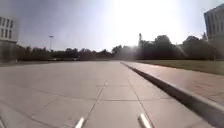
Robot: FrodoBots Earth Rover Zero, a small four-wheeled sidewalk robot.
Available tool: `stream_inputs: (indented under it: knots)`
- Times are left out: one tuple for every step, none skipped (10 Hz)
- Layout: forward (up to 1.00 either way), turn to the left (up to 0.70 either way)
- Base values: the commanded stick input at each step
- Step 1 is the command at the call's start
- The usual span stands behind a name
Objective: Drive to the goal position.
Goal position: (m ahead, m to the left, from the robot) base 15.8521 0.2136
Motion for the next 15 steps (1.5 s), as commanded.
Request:
stream_inputs:
  knots:
    - [0.7, 0.01]
    - [0.7, 0.01]
    - [0.7, 0.01]
    - [0.7, 0.01]
    - [0.7, 0.01]
    - [0.7, 0.01]
    - [0.7, 0.01]
    - [0.7, 0.01]
    - [0.7, 0.01]
    - [0.7, 0.01]
    - [0.7, 0.01]
    - [0.7, 0.01]
    - [0.7, 0.01]
    - [0.7, 0.01]
    - [0.7, 0.01]
